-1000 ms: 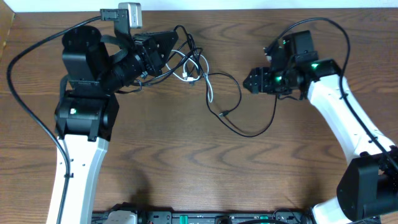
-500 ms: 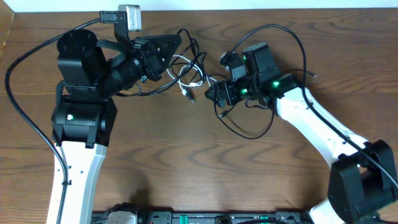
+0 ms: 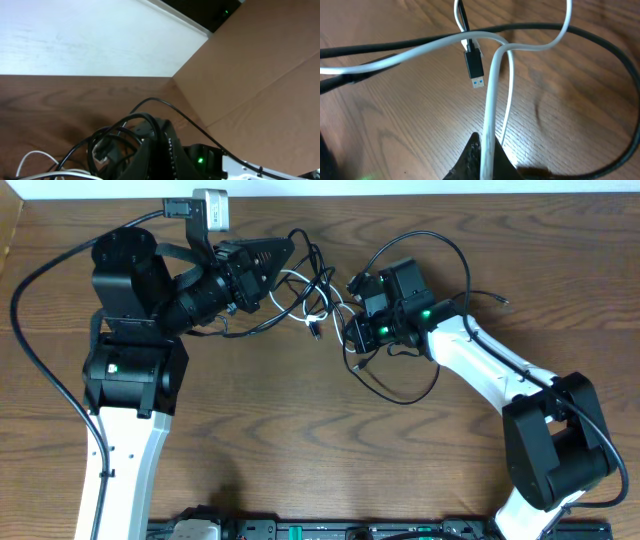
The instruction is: Untangle cables
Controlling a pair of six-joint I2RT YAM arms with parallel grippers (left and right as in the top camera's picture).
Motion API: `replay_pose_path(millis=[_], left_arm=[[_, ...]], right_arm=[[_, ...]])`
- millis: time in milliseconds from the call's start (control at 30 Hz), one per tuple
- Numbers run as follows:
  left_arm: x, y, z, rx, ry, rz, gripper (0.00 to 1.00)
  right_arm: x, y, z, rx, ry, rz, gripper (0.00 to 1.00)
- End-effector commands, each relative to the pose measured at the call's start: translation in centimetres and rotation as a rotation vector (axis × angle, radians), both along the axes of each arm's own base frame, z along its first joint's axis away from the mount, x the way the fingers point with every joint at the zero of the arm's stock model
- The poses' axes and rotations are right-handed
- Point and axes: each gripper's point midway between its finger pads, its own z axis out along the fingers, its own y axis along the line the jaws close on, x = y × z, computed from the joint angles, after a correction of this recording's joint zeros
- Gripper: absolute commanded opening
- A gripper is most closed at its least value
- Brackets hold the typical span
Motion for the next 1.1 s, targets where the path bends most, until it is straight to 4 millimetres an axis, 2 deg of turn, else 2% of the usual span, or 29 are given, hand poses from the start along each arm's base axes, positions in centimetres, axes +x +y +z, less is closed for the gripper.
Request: replay_pose_path(millis=[0, 100, 133, 233, 300, 433, 500, 600, 733, 900, 1067], left_arm=[[-0.1, 0.4, -0.2, 0.054, -0.027, 0.027, 0.08], [0.3, 0.5, -1.3, 0.075, 0.0, 0.028, 0.08], [0.7, 0.4, -1.9, 0.081, 0.011, 0.026, 0.08], [1.7, 0.4, -3.1, 0.106, 0.02, 0.018, 0.08], [2.6, 0.5, -4.3, 0.123, 0.049, 0.034, 0.08], [5.2, 2.1, -8.2, 0.194, 0.153, 0.148, 0.08], [6.4, 2.9, -10.0, 0.235, 0.188, 0.193, 0.08], [7.7, 3.6, -12.0, 0.265, 0.225, 0.234, 0.08], [9.2, 5.8, -13.2, 0.295, 0.245, 0.322, 0.08], [9.8, 10.0, -12.9, 0.286, 0.254, 0.423, 0.08], [10.0, 17.0, -12.8, 0.2, 0.319, 0.598, 0.08]], right_arm=[[1.3, -2.4, 2.1, 0.016, -0.001, -0.109, 0.01], [2.3, -5.2, 5.5, 0.043, -0.052, -0.178, 0.01], [2.7, -7.5, 8.0, 0.05, -0.096, -0.237, 0.01], [3.1, -12.3, 12.1, 0.044, -0.176, -0.366, 0.01], [2.8, -15.4, 14.5, 0.033, -0.225, -0.448, 0.01], [1.2, -23.1, 18.8, 0.014, -0.311, -0.646, 0.01], [0.0, -26.3, 20.1, 0.004, -0.332, -0.734, 0.01], [-2.2, -31.4, 21.5, -0.023, -0.36, -0.863, 0.01], [-4.5, -36.1, 21.8, -0.053, -0.357, -0.989, 0.01], [-5.7, -39.1, 22.1, 0.006, -0.35, -1.063, 0.01], [-7.1, -41.7, 21.8, 0.001, -0.335, -1.157, 0.01]])
